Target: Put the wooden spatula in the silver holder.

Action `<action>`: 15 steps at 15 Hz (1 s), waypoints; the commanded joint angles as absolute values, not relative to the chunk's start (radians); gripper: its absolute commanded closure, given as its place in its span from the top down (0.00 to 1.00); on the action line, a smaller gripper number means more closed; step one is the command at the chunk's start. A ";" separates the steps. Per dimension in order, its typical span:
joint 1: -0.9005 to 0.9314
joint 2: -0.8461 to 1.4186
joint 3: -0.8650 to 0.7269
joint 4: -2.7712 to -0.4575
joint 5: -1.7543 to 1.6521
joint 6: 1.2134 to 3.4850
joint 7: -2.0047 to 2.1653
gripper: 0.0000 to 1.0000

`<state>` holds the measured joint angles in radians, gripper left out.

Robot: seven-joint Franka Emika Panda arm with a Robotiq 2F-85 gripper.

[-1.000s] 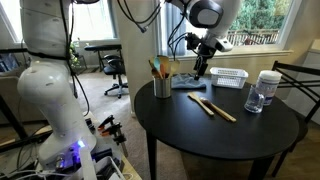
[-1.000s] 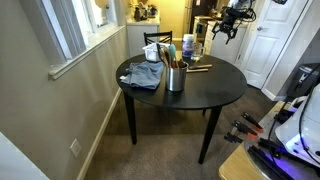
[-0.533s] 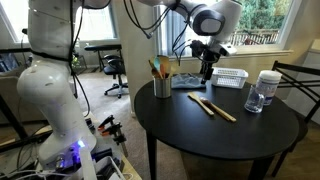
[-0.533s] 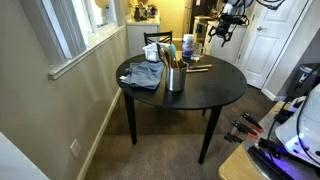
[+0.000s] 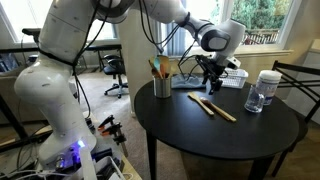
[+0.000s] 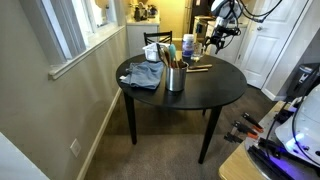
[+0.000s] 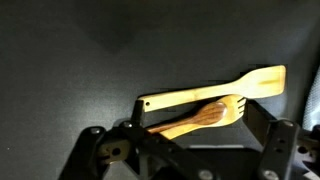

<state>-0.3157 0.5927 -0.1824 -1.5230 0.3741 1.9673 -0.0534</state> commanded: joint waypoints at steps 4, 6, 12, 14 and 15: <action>-0.333 0.649 -0.147 -1.481 0.196 1.991 -0.287 1.00; -0.332 0.652 -0.141 -1.485 0.137 2.008 -0.346 1.00; -0.337 0.664 -0.103 -1.504 0.017 2.124 -0.541 1.00; -0.337 0.668 -0.089 -1.518 -0.017 2.181 -0.603 1.00; -0.337 0.669 -0.079 -1.527 -0.030 2.213 -0.633 1.00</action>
<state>-0.3235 0.6725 -0.1105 -1.4941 0.0197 2.1312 -0.5370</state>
